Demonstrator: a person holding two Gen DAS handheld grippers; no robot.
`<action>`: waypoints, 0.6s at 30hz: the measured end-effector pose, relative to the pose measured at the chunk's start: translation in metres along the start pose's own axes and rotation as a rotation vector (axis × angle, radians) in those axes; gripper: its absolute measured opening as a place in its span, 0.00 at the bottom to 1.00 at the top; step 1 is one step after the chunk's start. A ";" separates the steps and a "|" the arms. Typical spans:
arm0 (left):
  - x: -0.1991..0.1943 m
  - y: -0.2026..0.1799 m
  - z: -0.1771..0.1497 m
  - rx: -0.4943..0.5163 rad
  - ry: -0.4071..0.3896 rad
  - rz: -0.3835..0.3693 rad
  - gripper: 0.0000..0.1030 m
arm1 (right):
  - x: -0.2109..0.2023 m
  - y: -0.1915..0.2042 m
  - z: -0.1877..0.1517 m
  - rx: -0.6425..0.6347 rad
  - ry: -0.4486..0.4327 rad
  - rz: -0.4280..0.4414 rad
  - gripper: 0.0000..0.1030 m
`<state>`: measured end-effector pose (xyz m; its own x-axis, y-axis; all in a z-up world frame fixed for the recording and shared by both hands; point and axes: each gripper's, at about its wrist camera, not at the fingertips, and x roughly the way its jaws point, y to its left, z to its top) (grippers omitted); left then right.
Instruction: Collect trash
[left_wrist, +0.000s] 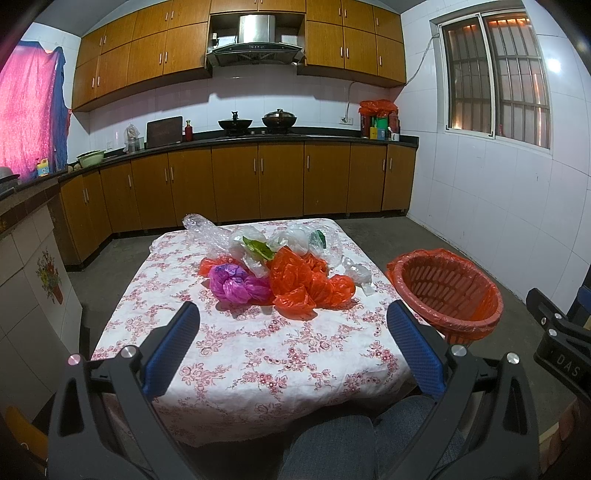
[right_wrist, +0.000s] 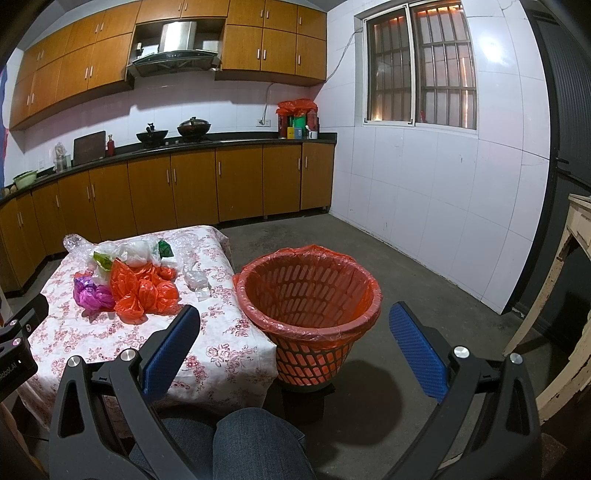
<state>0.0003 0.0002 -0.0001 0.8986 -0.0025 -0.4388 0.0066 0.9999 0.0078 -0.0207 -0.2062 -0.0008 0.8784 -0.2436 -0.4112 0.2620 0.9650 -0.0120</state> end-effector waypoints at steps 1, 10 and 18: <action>0.000 0.000 0.000 0.000 0.000 0.000 0.96 | 0.000 0.000 0.000 0.000 0.000 0.000 0.98; 0.000 0.000 0.000 0.000 0.002 0.000 0.96 | 0.002 0.001 0.000 -0.001 0.001 0.001 0.98; 0.000 0.000 0.000 0.000 0.002 -0.001 0.96 | 0.002 0.002 0.000 -0.001 0.002 0.000 0.98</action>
<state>0.0001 0.0002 -0.0001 0.8975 -0.0033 -0.4410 0.0072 0.9999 0.0071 -0.0182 -0.2051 -0.0017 0.8778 -0.2430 -0.4128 0.2612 0.9652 -0.0127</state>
